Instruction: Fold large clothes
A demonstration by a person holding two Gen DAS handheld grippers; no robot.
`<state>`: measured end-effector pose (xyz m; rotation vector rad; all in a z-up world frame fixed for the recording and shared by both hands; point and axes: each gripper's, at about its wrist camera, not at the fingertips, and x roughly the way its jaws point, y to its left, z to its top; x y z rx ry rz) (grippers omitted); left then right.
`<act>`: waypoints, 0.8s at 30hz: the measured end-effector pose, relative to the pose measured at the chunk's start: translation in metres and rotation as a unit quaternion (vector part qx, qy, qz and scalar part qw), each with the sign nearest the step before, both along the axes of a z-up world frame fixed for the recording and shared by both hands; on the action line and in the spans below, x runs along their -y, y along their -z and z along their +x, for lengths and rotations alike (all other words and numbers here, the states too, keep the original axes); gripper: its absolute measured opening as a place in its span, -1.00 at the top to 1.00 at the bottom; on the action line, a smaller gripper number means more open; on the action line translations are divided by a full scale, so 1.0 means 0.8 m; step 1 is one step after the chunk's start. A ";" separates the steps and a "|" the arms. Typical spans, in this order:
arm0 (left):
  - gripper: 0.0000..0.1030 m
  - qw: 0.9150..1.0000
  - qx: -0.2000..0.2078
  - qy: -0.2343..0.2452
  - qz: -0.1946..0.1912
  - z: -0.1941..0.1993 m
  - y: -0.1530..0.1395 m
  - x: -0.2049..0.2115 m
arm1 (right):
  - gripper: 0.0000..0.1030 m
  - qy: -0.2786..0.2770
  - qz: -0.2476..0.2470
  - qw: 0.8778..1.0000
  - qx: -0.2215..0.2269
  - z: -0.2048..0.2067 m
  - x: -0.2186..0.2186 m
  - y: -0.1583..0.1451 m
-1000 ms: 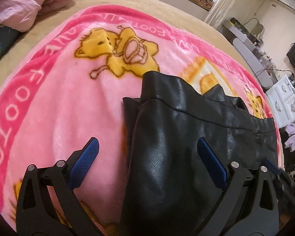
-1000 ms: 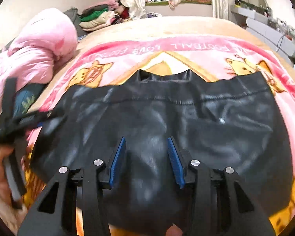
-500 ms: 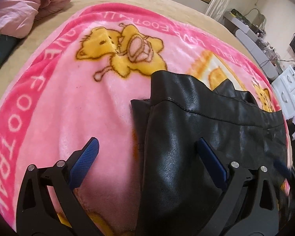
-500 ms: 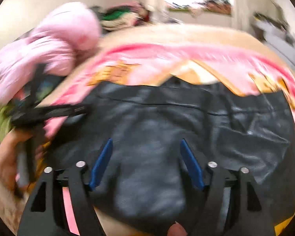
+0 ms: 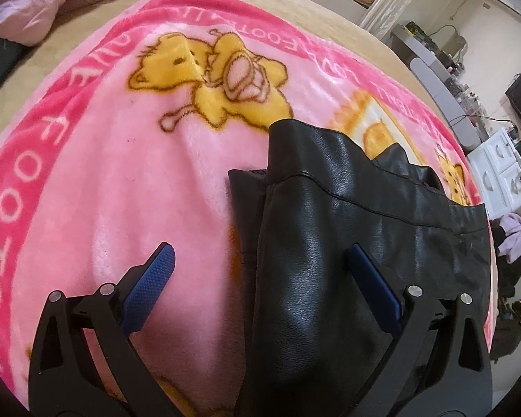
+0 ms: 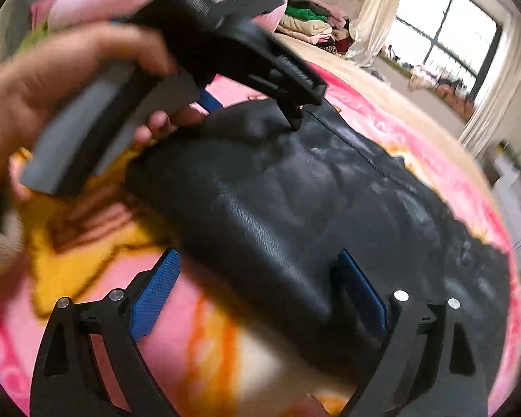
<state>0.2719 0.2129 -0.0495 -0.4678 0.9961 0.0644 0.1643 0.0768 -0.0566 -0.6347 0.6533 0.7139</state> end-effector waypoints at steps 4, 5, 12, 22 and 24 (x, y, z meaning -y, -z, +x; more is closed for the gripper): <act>-0.81 1.000 -0.002 -0.001 -0.008 0.003 0.003 -0.006 | -0.82 -0.009 -0.028 0.999 0.030 0.010 -0.022 0.014; -0.81 1.000 -0.002 -0.001 -0.009 0.003 0.003 -0.008 | -0.82 -0.012 -0.034 0.999 0.038 0.010 -0.024 0.015; -0.81 0.998 -0.001 -0.004 -0.061 0.001 0.015 -0.024 | -0.23 -0.045 -0.051 0.992 0.108 -0.006 -0.047 0.021; -0.81 0.984 0.013 0.003 -0.176 -0.006 0.024 -0.039 | 0.20 -0.004 0.059 0.993 0.101 0.001 -0.008 -0.030; -0.81 0.983 0.010 0.004 -0.183 -0.005 0.023 -0.036 | 0.20 0.009 0.092 0.994 0.061 0.012 0.005 -0.039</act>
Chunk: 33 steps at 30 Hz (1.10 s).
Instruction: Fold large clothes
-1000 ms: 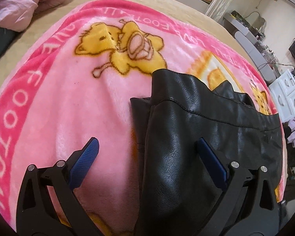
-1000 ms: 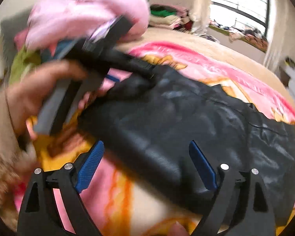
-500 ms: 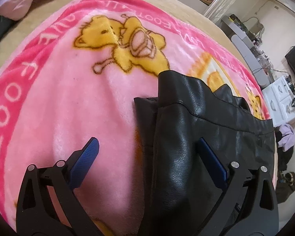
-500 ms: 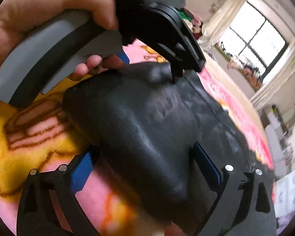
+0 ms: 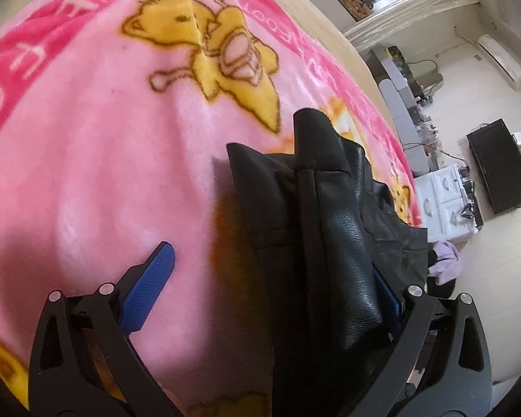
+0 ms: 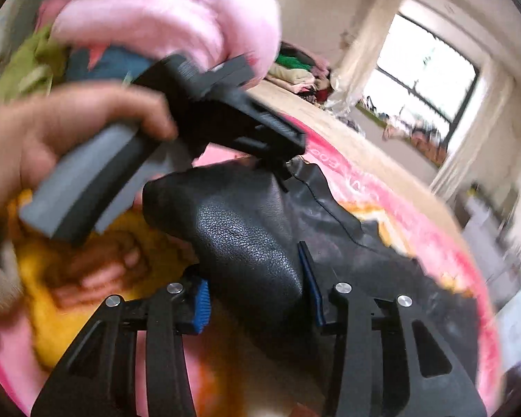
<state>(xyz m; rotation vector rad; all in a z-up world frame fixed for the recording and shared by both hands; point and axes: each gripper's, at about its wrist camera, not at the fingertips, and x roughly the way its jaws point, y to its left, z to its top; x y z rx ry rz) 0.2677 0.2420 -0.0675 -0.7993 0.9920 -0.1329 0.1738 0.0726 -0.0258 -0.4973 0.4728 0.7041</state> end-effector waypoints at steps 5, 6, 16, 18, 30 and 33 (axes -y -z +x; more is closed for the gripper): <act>-0.35 1.000 0.015 0.013 -0.022 0.000 -0.013 0.021 | 0.22 0.018 0.086 0.992 -0.087 0.016 0.036 -0.008; -0.16 0.999 0.023 0.018 -0.026 0.000 -0.019 0.028 | 0.23 0.022 0.107 0.989 -0.101 0.010 0.042 -0.013; 0.00 0.992 0.124 0.027 0.000 -0.019 -0.107 0.085 | 0.25 0.026 0.267 0.945 -0.186 0.024 0.137 -0.048; 0.00 0.990 0.135 0.031 0.016 -0.023 -0.127 0.106 | 0.25 0.023 0.301 0.931 -0.203 0.019 0.157 -0.048; -0.16 0.979 0.159 0.105 0.077 0.009 -0.206 0.259 | 0.30 0.043 0.461 0.864 -0.198 0.028 0.317 -0.088; -0.20 0.975 0.164 0.122 0.088 0.018 -0.219 0.295 | 0.32 0.058 0.491 0.849 -0.187 0.033 0.360 -0.093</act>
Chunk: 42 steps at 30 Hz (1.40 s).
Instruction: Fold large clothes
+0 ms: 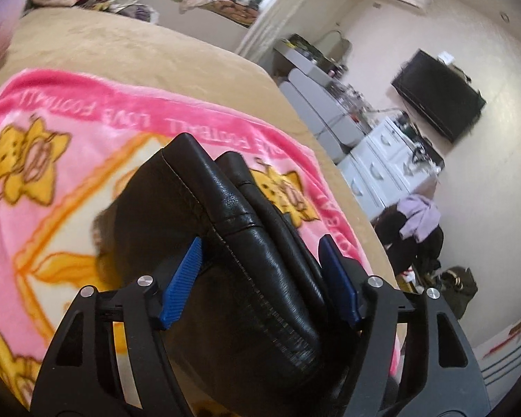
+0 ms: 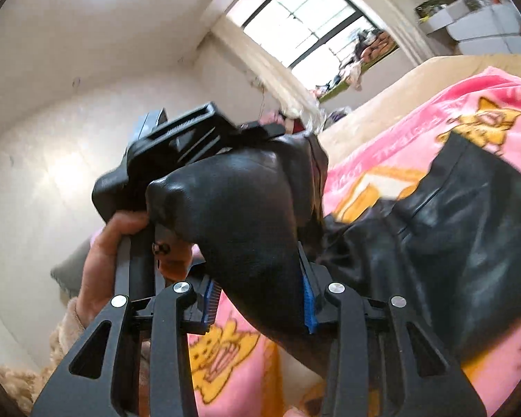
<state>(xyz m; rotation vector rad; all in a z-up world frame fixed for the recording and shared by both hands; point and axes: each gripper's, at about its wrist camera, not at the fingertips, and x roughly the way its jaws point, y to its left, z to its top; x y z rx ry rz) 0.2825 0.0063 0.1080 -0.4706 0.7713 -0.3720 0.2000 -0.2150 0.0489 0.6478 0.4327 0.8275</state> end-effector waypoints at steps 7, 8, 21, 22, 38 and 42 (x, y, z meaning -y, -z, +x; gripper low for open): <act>-0.27 1.000 0.011 0.025 -0.003 0.005 -0.011 0.043 | 0.37 0.075 0.028 0.997 -0.017 0.018 0.092 0.010; -0.30 1.000 0.010 0.017 0.011 0.002 -0.005 0.044 | 0.37 0.084 0.030 0.996 -0.024 0.022 0.106 0.015; -0.45 0.990 -0.096 0.024 0.098 -0.016 0.141 0.082 | 0.19 0.106 0.054 0.978 -0.172 0.023 0.182 0.093; -0.46 0.991 -0.096 0.023 0.095 -0.016 0.144 0.082 | 0.09 0.104 0.043 0.977 -0.180 0.021 0.182 0.090; -0.50 0.991 -0.073 -0.001 0.113 -0.023 0.119 0.054 | 0.26 0.020 0.055 0.983 -0.171 0.032 0.110 0.066; -0.53 0.989 -0.078 -0.001 0.127 -0.018 0.125 0.056 | 0.26 0.032 0.064 0.977 -0.199 0.022 0.114 0.096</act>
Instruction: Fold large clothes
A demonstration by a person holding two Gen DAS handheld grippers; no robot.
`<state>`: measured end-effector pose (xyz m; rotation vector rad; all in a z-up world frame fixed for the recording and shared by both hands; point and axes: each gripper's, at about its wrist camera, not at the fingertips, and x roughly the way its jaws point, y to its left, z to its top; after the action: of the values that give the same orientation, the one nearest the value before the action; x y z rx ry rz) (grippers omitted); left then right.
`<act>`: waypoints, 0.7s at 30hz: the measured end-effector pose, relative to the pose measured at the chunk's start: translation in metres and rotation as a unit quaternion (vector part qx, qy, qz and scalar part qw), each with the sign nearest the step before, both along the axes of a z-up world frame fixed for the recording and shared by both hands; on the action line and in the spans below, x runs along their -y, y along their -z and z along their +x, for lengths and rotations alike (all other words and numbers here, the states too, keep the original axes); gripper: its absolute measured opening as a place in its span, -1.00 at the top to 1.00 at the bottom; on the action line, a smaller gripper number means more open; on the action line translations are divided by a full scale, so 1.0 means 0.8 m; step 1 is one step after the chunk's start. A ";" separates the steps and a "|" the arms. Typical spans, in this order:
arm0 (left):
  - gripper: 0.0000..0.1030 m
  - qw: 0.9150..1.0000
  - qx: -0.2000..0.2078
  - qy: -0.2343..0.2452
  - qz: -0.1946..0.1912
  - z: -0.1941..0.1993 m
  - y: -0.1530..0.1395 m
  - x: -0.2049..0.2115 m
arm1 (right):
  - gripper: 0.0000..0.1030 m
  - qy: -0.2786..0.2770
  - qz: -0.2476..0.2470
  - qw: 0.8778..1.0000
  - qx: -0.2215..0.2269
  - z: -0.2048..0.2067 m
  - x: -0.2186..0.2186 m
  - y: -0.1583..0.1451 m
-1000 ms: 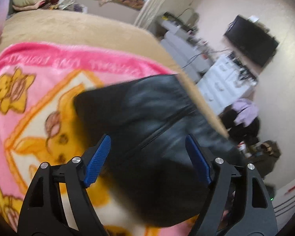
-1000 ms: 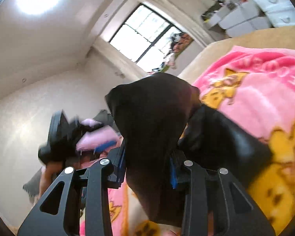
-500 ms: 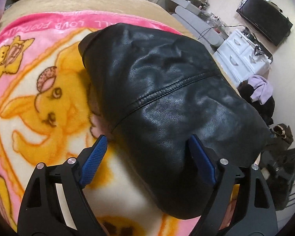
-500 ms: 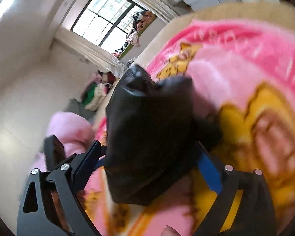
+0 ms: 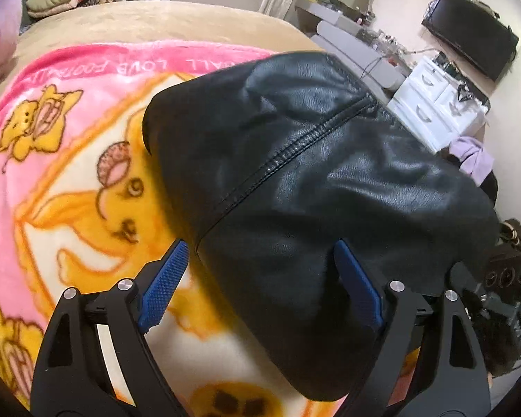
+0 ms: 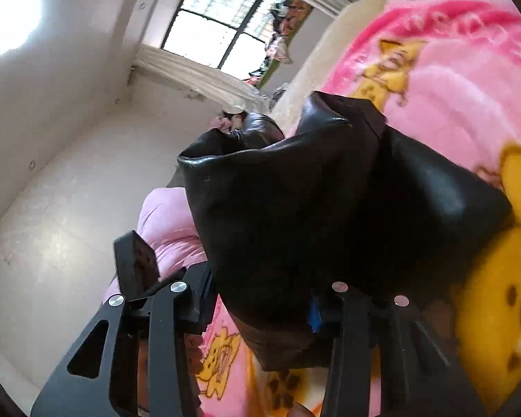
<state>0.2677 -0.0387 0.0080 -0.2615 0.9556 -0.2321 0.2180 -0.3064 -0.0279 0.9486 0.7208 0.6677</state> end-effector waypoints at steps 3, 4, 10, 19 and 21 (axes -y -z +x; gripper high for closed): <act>-0.55 1.000 -0.023 0.012 -0.004 0.004 0.021 0.010 | 0.20 0.010 -0.035 0.999 -0.040 -0.010 0.016 0.030; -0.55 0.999 -0.029 0.018 -0.006 0.005 0.028 0.015 | 0.14 0.012 -0.042 0.998 -0.048 -0.014 0.021 0.034; -0.61 0.999 -0.030 0.021 -0.014 0.008 0.036 0.025 | -0.74 0.002 -0.102 0.994 -0.037 -0.024 0.043 -0.002; -0.62 0.999 -0.021 0.030 -0.002 0.001 0.034 0.027 | -0.89 -0.051 -0.242 0.963 -0.105 0.137 0.015 -0.054; -0.62 0.999 -0.017 0.032 -0.001 0.000 0.032 0.027 | -0.87 -0.068 -0.268 0.948 -0.156 0.172 0.000 -0.034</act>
<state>0.2674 -0.0602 -0.0176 -0.2384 0.9992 -0.2875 0.3553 -0.3066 -0.0007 0.5039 1.1870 0.4068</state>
